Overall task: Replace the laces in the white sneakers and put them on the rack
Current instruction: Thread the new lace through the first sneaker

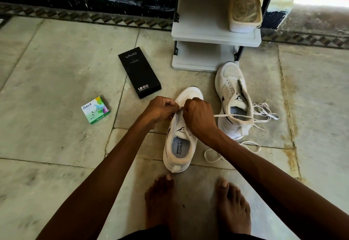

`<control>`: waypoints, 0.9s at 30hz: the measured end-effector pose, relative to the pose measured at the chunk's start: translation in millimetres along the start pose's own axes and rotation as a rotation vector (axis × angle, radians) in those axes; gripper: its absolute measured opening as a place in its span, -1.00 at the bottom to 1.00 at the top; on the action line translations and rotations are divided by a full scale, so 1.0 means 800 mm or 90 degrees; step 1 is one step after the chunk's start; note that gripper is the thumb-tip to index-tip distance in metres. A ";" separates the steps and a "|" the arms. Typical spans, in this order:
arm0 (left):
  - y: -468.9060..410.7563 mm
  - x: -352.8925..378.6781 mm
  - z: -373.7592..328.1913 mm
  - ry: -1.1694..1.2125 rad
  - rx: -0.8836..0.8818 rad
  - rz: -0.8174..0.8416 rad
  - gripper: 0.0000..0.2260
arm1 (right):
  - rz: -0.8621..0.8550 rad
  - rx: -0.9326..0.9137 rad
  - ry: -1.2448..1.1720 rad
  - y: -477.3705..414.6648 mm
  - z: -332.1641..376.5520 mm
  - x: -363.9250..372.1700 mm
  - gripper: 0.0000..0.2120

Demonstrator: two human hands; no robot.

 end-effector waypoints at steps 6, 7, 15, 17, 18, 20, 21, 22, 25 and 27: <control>0.001 0.001 0.000 0.000 0.006 0.012 -0.88 | -0.012 0.026 -0.078 -0.004 -0.013 0.001 -0.83; 0.002 0.001 0.000 -0.001 0.006 0.011 -0.87 | -0.008 0.029 -0.084 -0.006 -0.014 0.001 -0.84; 0.003 0.000 -0.003 -0.022 0.020 -0.001 -0.89 | -0.004 -0.005 -0.065 -0.003 -0.006 0.007 -0.84; 0.002 0.001 -0.003 -0.023 0.015 0.012 -0.89 | -0.013 -0.004 -0.055 0.000 -0.005 0.008 -0.85; 0.002 0.002 -0.002 -0.019 0.011 0.020 -0.89 | -0.018 -0.003 -0.054 0.001 -0.004 0.008 -0.85; 0.003 0.002 -0.001 -0.012 -0.001 0.034 -0.91 | -0.023 0.003 -0.058 0.002 -0.004 0.009 -0.86; 0.004 0.002 -0.001 -0.006 -0.009 0.040 -0.92 | -0.024 0.011 -0.061 0.002 -0.004 0.009 -0.86; 0.004 0.002 0.000 0.000 -0.015 0.045 -0.94 | -0.024 0.018 -0.062 0.003 -0.005 0.009 -0.86; 0.003 0.004 0.000 0.001 -0.023 0.054 -0.94 | -0.022 0.027 -0.053 0.004 -0.004 0.009 -0.86; 0.003 0.004 -0.002 -0.013 -0.022 0.053 -0.93 | -0.021 0.025 -0.043 0.005 -0.001 0.009 -0.86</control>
Point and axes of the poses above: each hand's wrist, its own y-axis away from the middle knuckle, its own x-axis out of the palm, z = x × y, the point moved 9 cm from there along -y, towards the middle knuckle, and after that the axes turned 10 degrees about -x, right-handed, at the moved point
